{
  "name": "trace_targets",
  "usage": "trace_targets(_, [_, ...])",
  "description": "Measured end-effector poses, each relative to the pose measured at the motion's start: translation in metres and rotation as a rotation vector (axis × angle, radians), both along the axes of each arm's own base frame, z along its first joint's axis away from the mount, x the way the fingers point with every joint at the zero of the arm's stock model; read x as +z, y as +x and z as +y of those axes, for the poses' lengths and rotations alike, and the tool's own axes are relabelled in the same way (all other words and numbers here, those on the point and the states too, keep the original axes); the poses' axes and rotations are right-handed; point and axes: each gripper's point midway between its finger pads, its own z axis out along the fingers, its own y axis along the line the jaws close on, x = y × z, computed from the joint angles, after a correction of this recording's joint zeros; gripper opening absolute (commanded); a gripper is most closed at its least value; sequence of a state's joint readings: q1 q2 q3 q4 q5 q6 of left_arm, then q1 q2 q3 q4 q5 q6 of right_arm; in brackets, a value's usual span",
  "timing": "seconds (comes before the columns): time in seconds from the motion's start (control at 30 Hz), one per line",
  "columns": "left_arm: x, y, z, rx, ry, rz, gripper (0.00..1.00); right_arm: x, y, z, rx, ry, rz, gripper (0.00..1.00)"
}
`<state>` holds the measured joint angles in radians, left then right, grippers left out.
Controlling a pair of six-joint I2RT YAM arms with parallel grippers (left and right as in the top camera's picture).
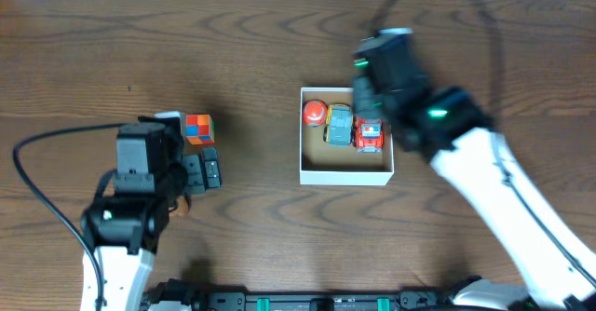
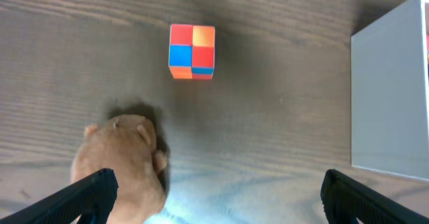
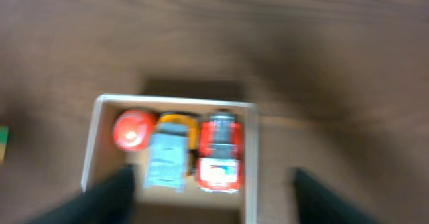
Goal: Pack container
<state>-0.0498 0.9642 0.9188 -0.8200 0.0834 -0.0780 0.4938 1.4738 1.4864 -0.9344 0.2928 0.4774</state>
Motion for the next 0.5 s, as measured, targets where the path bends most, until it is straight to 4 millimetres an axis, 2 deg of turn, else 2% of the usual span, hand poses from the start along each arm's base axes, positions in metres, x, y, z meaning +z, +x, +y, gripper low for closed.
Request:
trace_targets(0.07, [0.011,0.008,0.0,-0.003,0.004,0.03,0.98,0.008,-0.005,-0.035,-0.097,0.04,0.017,0.99])
trace_targets(0.17, [0.033,0.037,-0.002,-0.006,0.007,0.044,0.98,0.01,-0.018,-0.089,-0.25,0.1,0.074,0.99])
trace_targets(0.2, [0.036,0.046,-0.002,-0.006,0.007,0.047,0.98,0.008,-0.021,-0.099,-0.28,0.111,0.091,0.99])
trace_targets(0.27, [0.036,0.068,-0.002,-0.003,0.008,0.064,0.98,0.001,-0.03,-0.132,-0.379,0.143,0.143,0.99])
trace_targets(0.37, [0.015,0.092,-0.001,0.005,0.009,0.11,0.98,-0.004,-0.034,-0.168,-0.479,0.179,0.17,0.99])
trace_targets(0.43, [-0.01,0.102,0.001,0.01,0.012,0.174,0.98,-0.006,-0.038,-0.191,-0.533,0.193,0.174,0.99])
trace_targets(0.5, [-0.034,0.109,0.002,0.014,0.014,0.231,0.98,-0.007,-0.042,-0.206,-0.559,0.196,0.176,0.99])
